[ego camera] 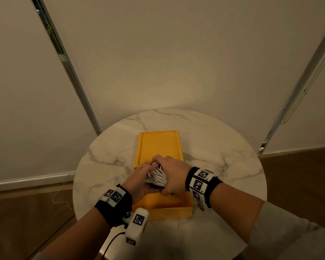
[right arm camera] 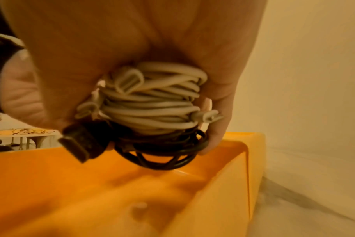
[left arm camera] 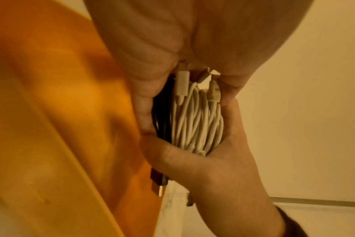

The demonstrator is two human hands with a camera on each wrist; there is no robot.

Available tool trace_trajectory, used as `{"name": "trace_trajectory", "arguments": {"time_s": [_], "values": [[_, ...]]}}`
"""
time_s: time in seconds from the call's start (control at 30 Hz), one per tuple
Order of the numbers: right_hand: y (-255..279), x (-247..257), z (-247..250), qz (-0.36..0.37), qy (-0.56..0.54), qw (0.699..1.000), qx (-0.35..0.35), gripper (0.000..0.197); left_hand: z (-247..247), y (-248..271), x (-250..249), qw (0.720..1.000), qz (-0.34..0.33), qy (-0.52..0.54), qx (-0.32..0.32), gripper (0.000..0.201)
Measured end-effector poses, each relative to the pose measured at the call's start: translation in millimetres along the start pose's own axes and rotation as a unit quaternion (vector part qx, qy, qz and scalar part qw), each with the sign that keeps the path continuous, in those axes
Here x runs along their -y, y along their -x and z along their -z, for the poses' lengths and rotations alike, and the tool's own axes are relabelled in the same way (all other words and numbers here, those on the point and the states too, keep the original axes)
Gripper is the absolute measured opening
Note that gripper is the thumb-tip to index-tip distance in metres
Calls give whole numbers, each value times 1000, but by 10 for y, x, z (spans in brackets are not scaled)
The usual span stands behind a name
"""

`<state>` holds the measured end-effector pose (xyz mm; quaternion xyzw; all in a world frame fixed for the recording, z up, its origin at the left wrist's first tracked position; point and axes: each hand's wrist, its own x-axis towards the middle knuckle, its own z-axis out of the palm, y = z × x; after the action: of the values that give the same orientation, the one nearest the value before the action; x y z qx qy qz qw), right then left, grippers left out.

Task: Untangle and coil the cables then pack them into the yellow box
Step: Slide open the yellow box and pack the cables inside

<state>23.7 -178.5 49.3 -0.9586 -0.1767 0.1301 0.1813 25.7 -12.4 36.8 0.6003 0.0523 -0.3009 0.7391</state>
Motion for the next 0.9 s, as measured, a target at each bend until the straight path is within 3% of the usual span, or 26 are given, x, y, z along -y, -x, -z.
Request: {"name": "trace_trajectory", "arguments": {"time_s": [0.1,0.2,0.3,0.43,0.5,0.67,0.9], "values": [[-41,8,-43,-7,18,1000,8,92,-50,1,-6,999,-1,-30,-41,28],[-87,0,-86,-7,34,999,24,89,-32,14,-56,976,-34,-193,-92,30],[-125,-37,-148,-13,91,995,43,95,126,-19,-86,920,-111,-361,-107,43],[-152,-51,-310,-2,111,994,6,95,307,-18,-81,800,-201,-558,-87,31],[-146,-65,-404,9,102,995,-2,95,338,4,-17,774,-212,-595,-53,32],[-148,-128,-506,-11,89,996,14,107,340,-39,133,753,-167,-635,-37,56],[-193,-141,-530,-35,124,992,-6,98,169,-188,159,669,-159,-724,-55,70]]}}
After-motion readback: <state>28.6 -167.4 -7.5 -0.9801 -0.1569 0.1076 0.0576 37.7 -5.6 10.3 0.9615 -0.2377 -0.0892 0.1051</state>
